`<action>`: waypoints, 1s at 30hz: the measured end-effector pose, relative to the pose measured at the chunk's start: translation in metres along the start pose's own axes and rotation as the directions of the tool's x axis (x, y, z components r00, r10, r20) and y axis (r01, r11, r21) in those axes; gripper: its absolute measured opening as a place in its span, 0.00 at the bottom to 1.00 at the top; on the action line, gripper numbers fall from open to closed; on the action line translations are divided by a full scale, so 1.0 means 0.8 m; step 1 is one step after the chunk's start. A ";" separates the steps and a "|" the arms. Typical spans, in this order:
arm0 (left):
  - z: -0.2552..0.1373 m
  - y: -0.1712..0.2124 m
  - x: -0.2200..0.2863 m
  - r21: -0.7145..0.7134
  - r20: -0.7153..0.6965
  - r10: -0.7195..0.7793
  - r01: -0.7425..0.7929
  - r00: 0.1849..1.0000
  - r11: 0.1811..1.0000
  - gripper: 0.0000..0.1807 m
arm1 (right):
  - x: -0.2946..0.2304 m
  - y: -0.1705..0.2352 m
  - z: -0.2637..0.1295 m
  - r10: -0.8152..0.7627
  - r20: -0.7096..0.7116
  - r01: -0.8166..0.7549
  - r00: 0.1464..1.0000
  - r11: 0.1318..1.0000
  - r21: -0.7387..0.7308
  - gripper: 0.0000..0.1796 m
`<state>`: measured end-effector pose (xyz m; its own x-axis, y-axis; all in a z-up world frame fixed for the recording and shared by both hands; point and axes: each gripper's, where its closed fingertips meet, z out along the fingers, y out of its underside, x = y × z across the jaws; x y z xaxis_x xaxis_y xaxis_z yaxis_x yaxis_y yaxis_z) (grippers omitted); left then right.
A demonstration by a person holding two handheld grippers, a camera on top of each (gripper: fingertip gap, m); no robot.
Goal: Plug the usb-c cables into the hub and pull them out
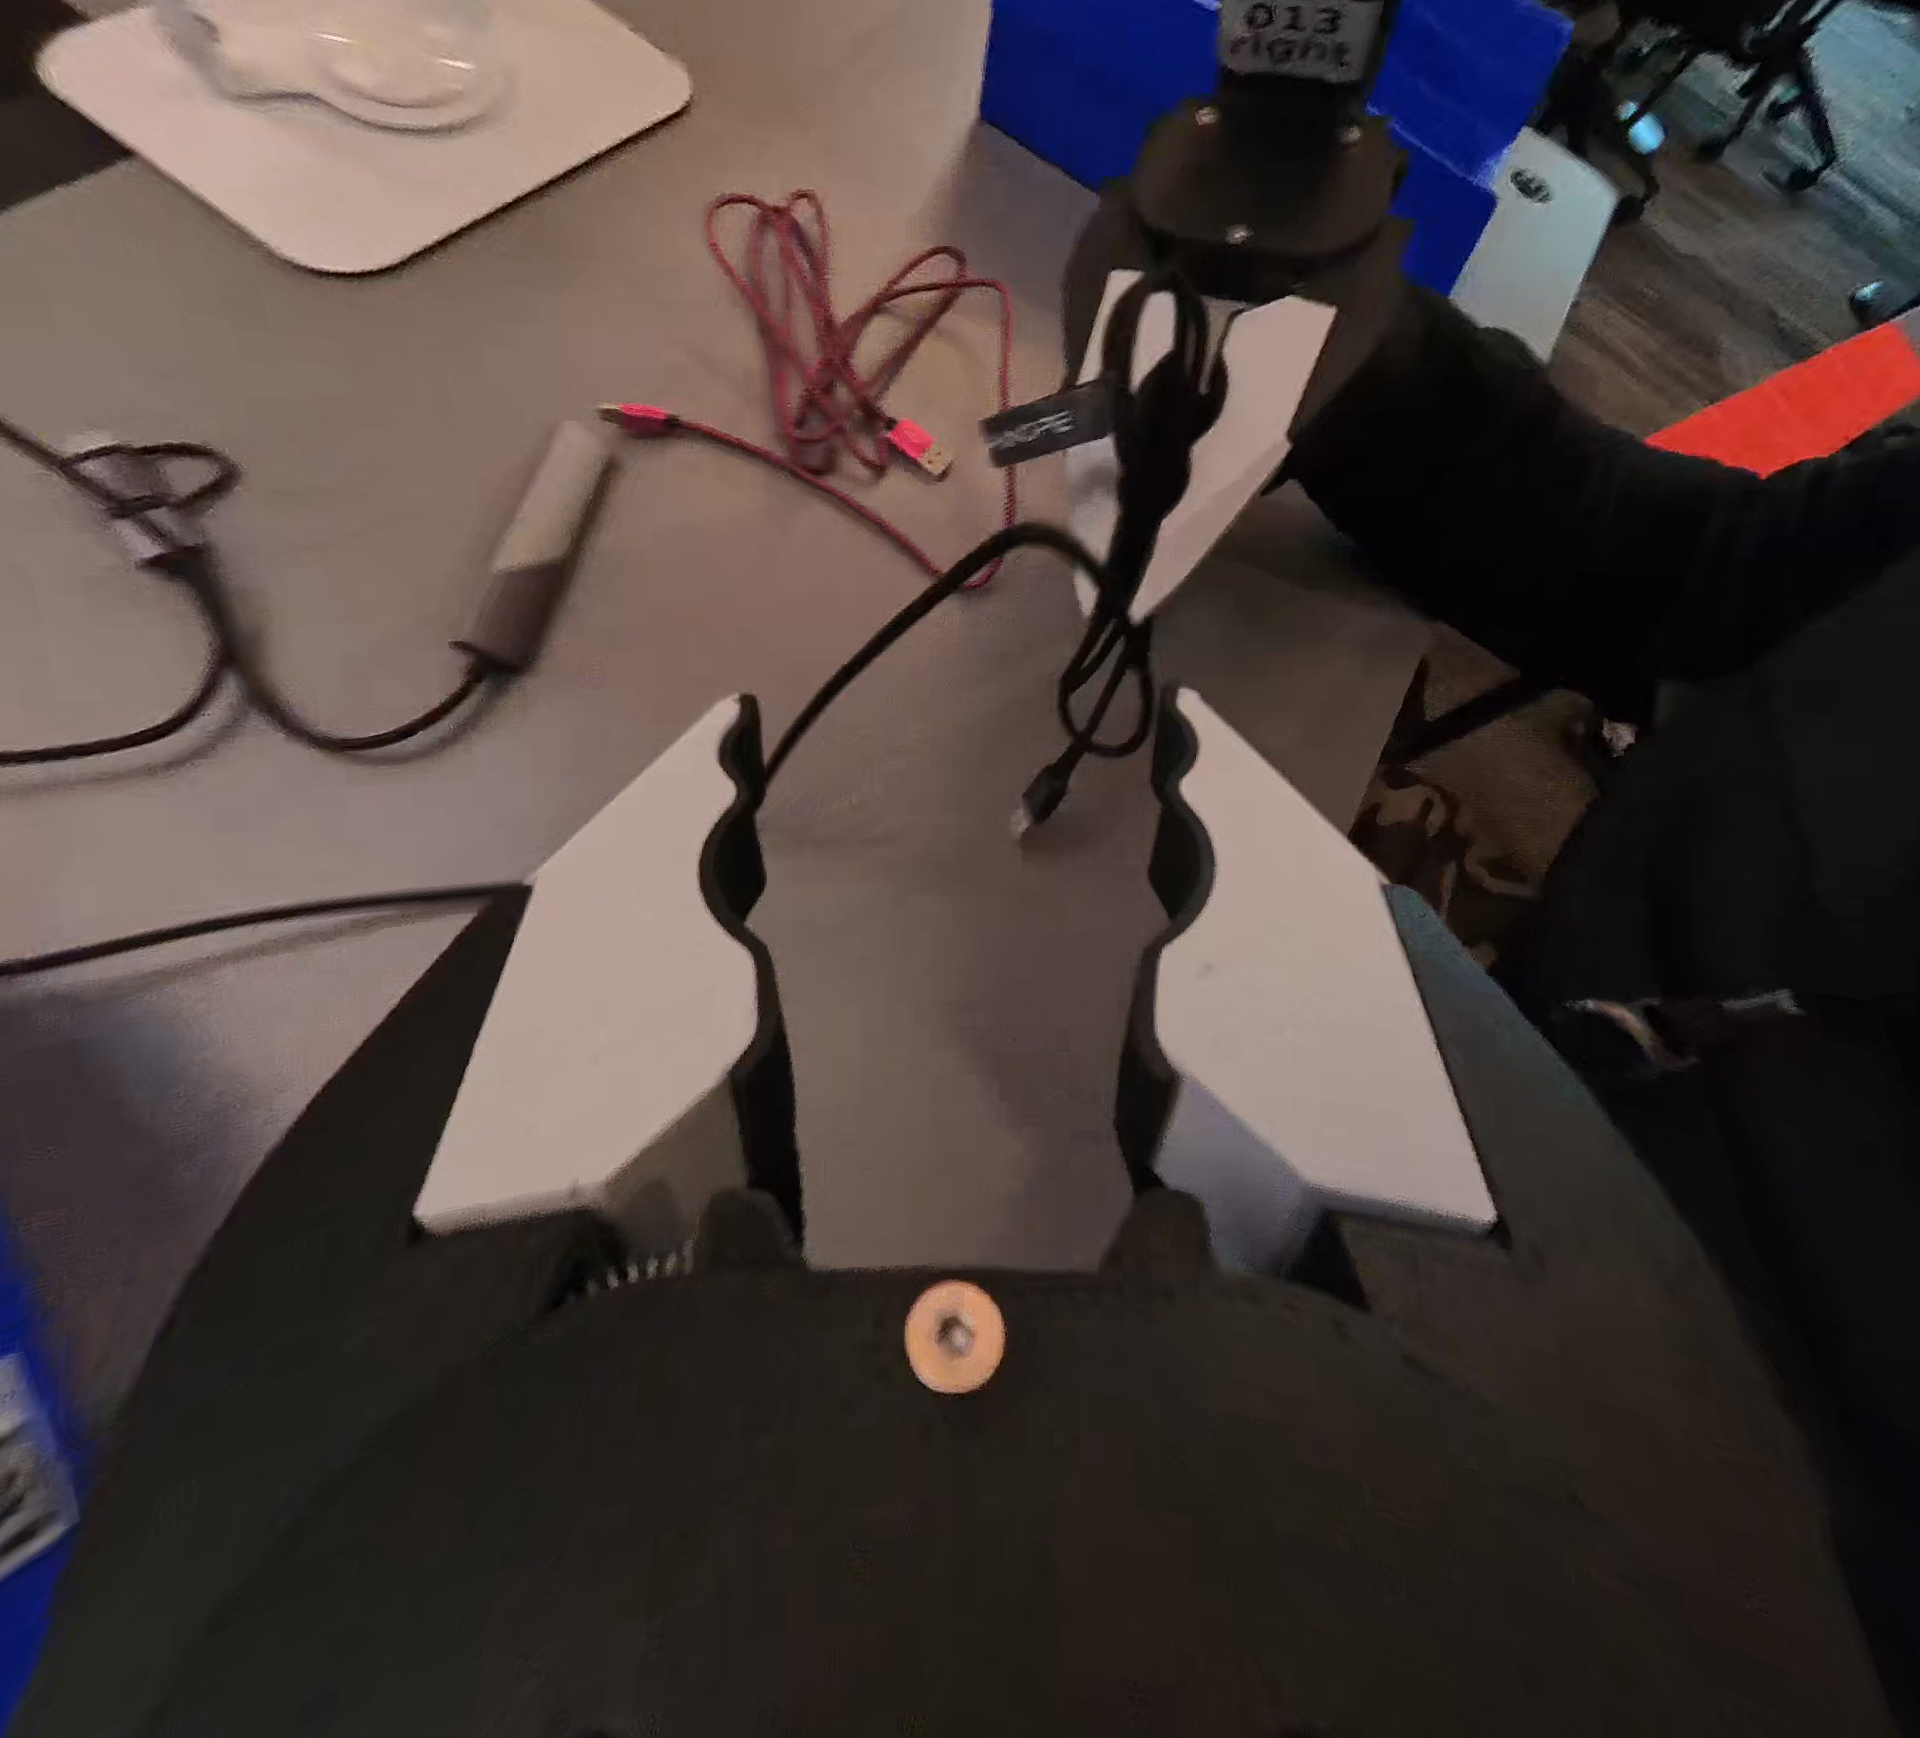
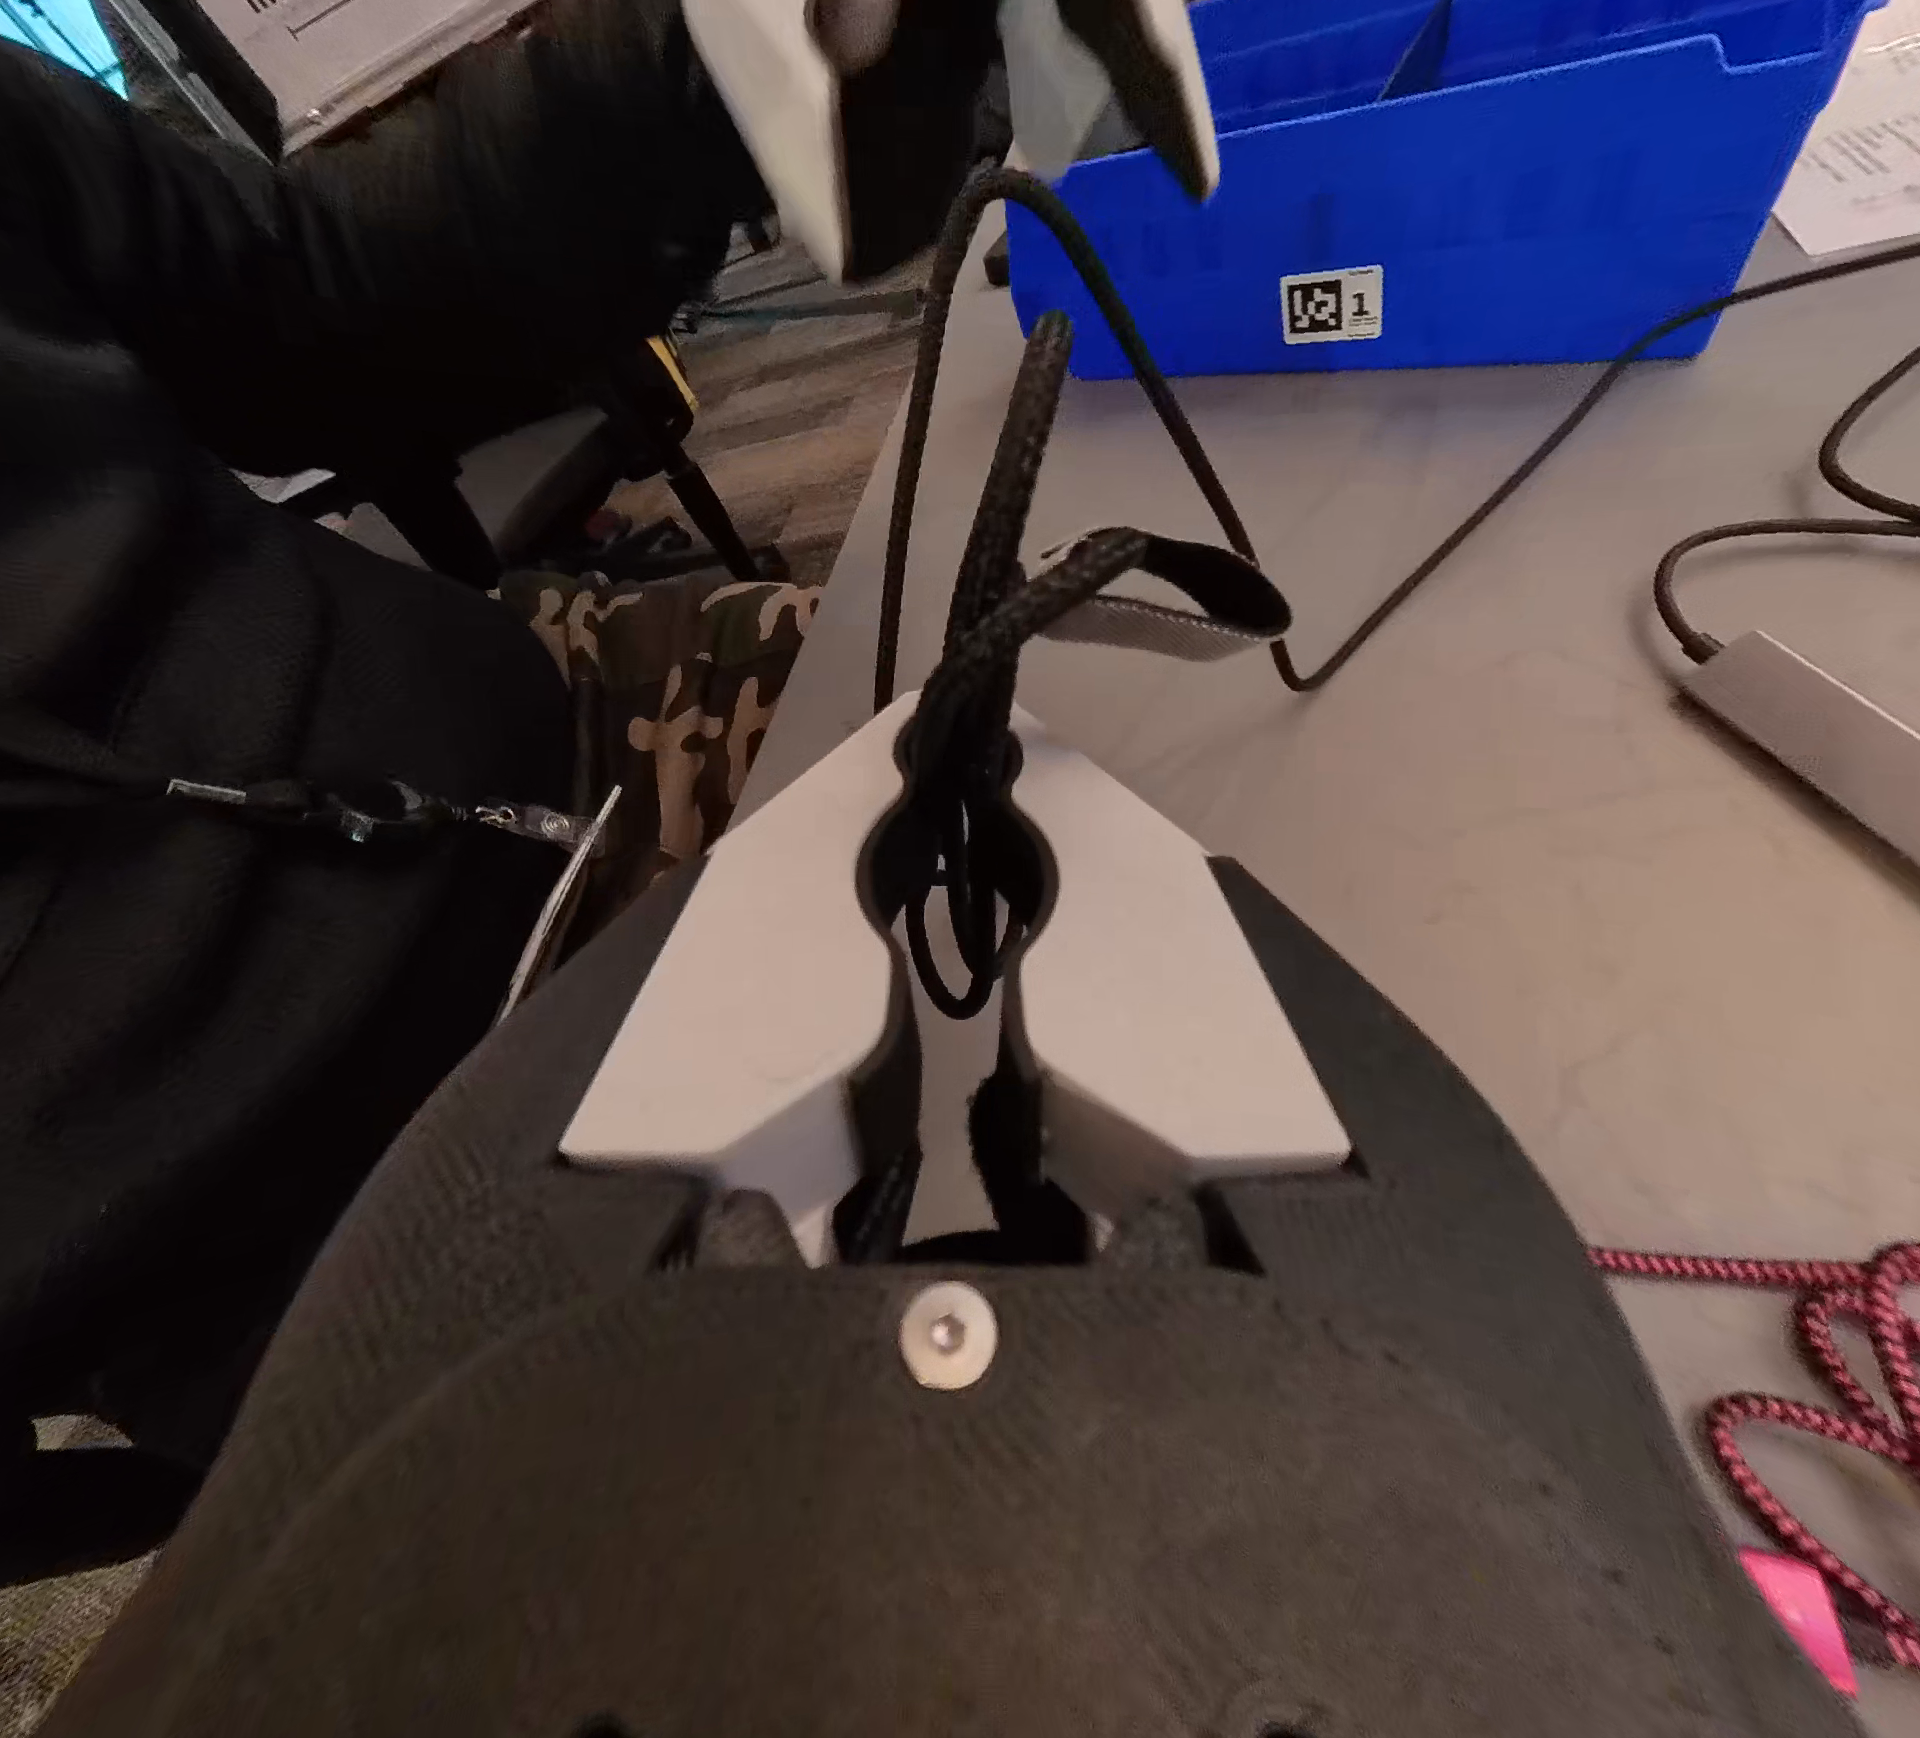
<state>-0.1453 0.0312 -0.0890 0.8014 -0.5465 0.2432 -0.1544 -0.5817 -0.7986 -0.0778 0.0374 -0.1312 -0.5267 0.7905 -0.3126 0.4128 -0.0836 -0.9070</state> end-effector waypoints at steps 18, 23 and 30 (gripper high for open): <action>0.076 -0.004 0.048 0.101 -0.301 0.013 0.018 0.954 0.995 0.28 | -0.013 -0.006 0.046 -0.037 0.092 0.052 0.995 0.986 -0.159 0.01; 0.075 -0.009 0.046 0.149 -0.325 -0.013 0.065 0.946 0.987 0.20 | -0.010 -0.002 0.055 -0.034 0.067 0.048 0.997 0.974 -0.219 0.02; 0.058 -0.027 0.017 0.274 -0.261 -0.093 0.166 0.961 0.947 0.07 | 0.018 -0.013 0.045 -0.016 -0.141 -0.014 0.990 0.978 -0.208 0.15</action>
<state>-0.1046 0.0643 -0.0937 0.6338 -0.6279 0.4517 0.1457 -0.4766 -0.8670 -0.1168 0.0278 -0.1365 -0.4236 0.8691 -0.2554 0.5657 0.0337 -0.8239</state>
